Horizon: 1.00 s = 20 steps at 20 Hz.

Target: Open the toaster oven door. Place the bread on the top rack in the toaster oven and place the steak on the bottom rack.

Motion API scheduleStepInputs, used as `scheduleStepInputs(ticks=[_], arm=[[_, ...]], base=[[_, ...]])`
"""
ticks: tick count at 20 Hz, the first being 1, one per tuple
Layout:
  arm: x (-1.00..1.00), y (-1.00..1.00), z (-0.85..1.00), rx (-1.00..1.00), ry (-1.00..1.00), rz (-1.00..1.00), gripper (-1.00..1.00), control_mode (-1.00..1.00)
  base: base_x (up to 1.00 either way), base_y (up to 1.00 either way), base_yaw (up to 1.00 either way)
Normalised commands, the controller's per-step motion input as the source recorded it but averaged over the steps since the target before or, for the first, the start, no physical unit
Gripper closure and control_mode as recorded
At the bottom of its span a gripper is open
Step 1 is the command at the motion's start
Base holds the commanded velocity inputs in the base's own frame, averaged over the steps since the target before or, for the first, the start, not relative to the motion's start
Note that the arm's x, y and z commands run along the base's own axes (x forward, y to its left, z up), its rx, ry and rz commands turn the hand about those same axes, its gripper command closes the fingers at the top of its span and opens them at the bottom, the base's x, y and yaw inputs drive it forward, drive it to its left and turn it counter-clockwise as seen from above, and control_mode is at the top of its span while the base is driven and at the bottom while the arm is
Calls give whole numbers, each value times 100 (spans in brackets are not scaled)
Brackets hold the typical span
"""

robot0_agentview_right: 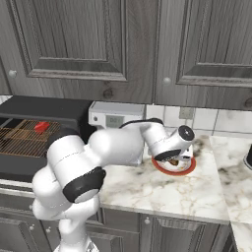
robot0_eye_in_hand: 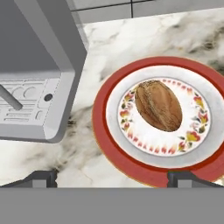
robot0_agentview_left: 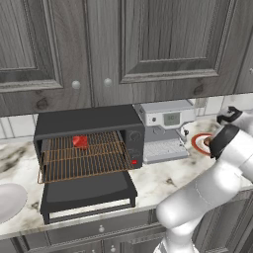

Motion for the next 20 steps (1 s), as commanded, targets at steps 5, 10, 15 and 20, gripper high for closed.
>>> scheduleStepInputs(ticks=[5,10,15,20], arm=[[17,-11,-6,0,0,0,-100,-100],[9,-10,-6,0,0,1,-100,-100],[3,-7,-1,1,0,1,-100,-100],[3,-2,0,4,0,2,-100,-100]], base=[[0,0,0],[0,0,0],[0,0,0],[0,0,0]])
